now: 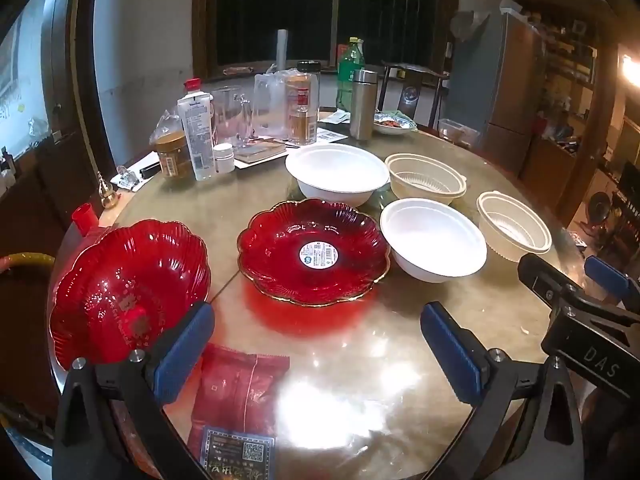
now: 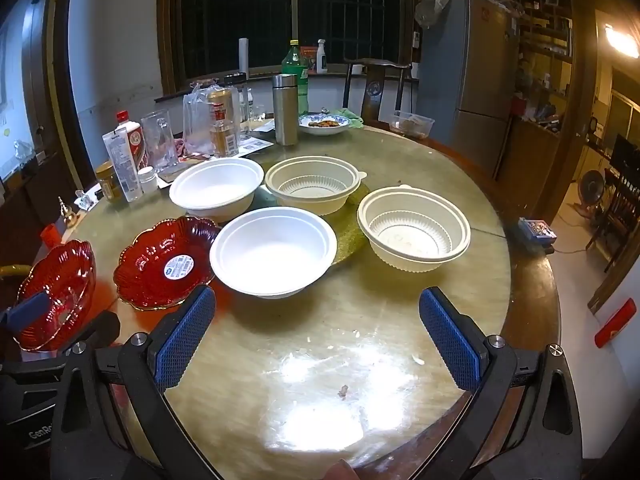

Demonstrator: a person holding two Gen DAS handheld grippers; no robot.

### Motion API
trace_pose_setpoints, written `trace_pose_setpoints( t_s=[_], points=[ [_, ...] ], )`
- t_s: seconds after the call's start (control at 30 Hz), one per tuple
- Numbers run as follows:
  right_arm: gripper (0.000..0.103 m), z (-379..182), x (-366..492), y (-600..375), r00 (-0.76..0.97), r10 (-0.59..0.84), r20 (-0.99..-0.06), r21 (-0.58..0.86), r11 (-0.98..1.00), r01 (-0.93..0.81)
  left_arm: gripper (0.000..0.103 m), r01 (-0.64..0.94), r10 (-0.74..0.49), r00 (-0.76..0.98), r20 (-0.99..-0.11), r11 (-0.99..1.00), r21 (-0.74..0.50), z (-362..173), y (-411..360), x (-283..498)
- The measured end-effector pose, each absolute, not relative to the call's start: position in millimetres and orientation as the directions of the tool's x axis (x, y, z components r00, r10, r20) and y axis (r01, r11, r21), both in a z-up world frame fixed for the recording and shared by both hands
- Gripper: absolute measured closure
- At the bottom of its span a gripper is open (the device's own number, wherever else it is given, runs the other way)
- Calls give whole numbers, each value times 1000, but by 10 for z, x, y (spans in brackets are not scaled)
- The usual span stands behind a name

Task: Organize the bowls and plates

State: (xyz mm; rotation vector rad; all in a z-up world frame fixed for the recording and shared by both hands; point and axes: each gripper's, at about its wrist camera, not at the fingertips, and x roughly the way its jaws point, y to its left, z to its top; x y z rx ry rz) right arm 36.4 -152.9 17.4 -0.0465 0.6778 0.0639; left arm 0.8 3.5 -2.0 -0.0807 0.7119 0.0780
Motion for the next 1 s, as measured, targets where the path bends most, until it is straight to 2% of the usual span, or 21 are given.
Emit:
trace_pose_setpoints(
  t_s=[1.0],
  points=[
    [0, 167, 391, -1518, 771, 54, -635, -9, 997, -77, 0, -103, 46, 753, -656, 994, -48, -7, 72, 11]
  ],
)
